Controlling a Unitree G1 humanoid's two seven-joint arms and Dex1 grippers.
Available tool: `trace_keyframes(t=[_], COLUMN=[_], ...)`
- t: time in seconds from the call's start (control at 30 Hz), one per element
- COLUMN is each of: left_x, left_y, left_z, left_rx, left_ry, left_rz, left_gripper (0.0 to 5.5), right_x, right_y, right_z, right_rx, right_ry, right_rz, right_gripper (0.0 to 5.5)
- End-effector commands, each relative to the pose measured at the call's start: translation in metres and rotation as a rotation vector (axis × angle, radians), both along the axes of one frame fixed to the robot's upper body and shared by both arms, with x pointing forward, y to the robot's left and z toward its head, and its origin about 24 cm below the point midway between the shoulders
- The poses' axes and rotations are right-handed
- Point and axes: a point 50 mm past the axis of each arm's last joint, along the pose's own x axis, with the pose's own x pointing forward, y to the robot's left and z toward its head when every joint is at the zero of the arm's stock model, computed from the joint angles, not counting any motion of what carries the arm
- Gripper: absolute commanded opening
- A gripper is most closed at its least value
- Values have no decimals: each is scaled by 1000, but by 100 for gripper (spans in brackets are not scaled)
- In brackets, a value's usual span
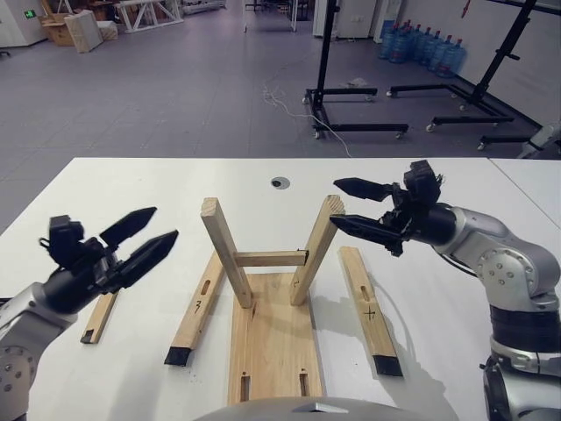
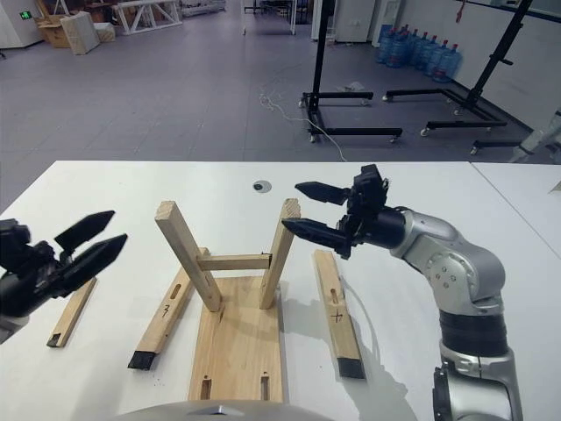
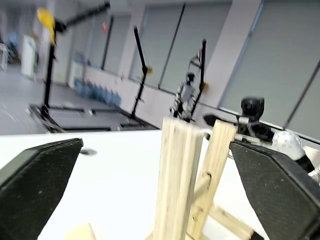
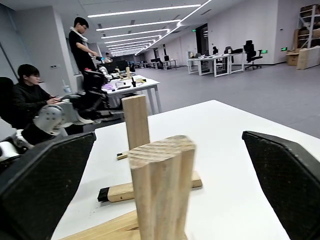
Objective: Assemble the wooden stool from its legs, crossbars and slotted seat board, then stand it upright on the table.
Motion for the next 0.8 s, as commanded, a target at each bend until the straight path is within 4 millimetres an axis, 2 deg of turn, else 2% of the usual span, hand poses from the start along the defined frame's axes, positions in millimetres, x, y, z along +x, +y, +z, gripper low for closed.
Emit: trace_keyframes(t=[0.03, 0.17, 0.4, 0.57, 0.8], left_x=[21, 35, 44, 47, 63], left_y=[-20, -46, -86, -106, -121], left_z=[-1, -3, 4, 7, 12], left_rx=[3, -11, 4, 51, 113], left_ry=[-25, -33, -75, -84, -99], left_rz=[-98, -221, -422, -539, -649], left_gripper=[537, 537, 537, 537, 537], right_x=[4, 10, 17, 18, 17], right_y=[18, 33, 59, 78, 88], right_z=[-4, -10, -9, -10, -17], right_rx=[10, 10, 14, 1, -36], right_ry=[-10, -14, -52, -77, -91], right_rz=[20, 56, 150, 217, 254], right_gripper=[540, 540, 540, 540, 540])
